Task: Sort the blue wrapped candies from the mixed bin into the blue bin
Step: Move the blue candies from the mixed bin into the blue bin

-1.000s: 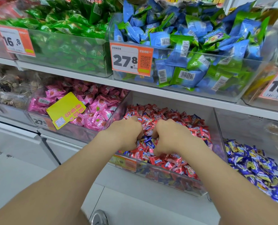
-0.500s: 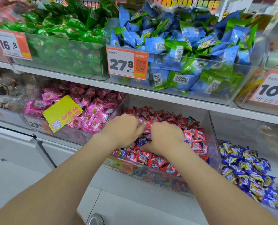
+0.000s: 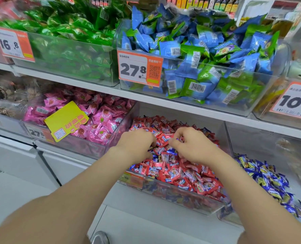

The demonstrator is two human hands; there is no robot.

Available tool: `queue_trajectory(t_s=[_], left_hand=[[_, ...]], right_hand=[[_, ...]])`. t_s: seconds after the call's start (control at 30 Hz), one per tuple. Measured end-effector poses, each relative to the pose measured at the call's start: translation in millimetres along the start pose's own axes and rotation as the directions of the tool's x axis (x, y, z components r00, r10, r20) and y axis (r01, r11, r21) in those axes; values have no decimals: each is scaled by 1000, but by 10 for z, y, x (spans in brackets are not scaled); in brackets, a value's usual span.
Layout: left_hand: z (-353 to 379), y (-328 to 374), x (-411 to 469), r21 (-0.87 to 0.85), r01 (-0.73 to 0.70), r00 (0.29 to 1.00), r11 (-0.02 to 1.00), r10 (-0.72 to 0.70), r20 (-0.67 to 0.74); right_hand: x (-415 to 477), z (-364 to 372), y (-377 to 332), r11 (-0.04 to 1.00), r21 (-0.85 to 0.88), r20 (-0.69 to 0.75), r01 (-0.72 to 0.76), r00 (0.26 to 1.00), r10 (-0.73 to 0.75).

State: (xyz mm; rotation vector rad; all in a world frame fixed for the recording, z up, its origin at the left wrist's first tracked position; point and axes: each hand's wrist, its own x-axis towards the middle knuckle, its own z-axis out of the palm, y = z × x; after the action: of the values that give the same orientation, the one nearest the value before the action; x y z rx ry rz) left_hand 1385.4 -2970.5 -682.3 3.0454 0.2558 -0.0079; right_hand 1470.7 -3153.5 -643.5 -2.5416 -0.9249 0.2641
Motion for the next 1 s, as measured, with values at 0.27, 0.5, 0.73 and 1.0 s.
queue_trajectory(t_s=[0.27, 0.5, 0.73, 1.0], left_hand=[[56, -49, 9, -1, 5, 998, 1000, -5, -64], [-2, -89, -50, -144, -69, 996, 987, 78, 53], [-189, -113, -125, -354, -22, 994, 935, -19, -112], [-274, -52, -157, -600, -29, 988, 800, -69, -140]], right_hand=[[-93, -69, 34, 990, 119, -29, -72, 997, 76], [-63, -84, 21, 991, 109, -266, -75, 959, 102], [-17, 150, -110, 977, -2, -1, 213, 977, -213], [84, 228, -181, 957, -76, -39, 279, 959, -282]])
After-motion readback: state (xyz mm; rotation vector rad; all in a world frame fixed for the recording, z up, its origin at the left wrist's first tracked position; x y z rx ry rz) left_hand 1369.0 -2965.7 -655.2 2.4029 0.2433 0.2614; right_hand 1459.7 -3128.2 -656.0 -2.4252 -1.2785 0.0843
